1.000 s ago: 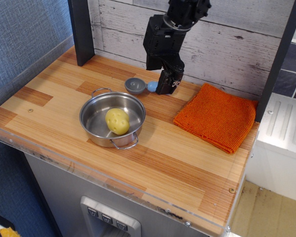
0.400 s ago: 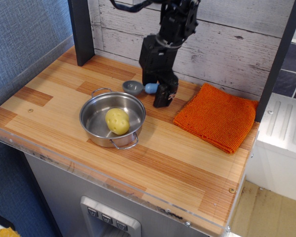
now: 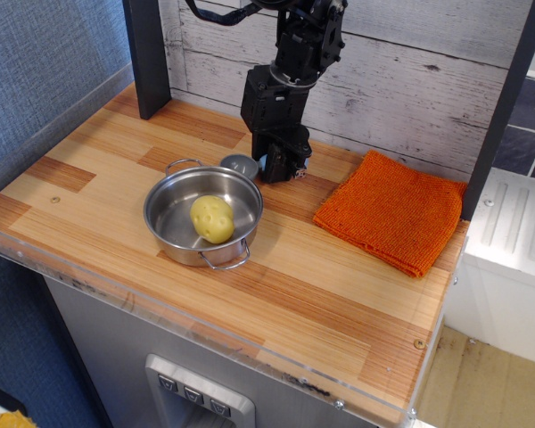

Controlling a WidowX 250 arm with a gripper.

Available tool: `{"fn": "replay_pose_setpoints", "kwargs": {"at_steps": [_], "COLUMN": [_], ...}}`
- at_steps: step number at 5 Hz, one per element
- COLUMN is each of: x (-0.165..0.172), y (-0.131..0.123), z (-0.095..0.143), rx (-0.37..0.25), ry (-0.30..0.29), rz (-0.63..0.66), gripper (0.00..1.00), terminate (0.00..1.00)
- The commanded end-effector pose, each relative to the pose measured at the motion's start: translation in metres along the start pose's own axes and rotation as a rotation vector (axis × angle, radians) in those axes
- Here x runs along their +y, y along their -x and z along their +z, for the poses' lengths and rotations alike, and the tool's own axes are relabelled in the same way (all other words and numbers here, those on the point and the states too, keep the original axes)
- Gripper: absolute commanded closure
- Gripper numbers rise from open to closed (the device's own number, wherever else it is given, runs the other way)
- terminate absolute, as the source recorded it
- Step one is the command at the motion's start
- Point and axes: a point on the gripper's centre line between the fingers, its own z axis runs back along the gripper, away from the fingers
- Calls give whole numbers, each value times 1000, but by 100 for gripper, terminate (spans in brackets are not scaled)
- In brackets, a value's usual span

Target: Put the spoon on the bottom-right corner of the counter.

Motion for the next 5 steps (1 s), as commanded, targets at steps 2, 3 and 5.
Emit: {"fn": "replay_pose_setpoints", "kwargs": {"at_steps": [2, 3, 5], "x": [-7, -14, -3], "y": [-4, -5, -2], "z": [35, 52, 87], "rx": [61, 60, 106], "ry": [69, 126, 198], "rz": [-65, -115, -166], "gripper": [100, 100, 100], "terminate": [0, 0, 0]}}
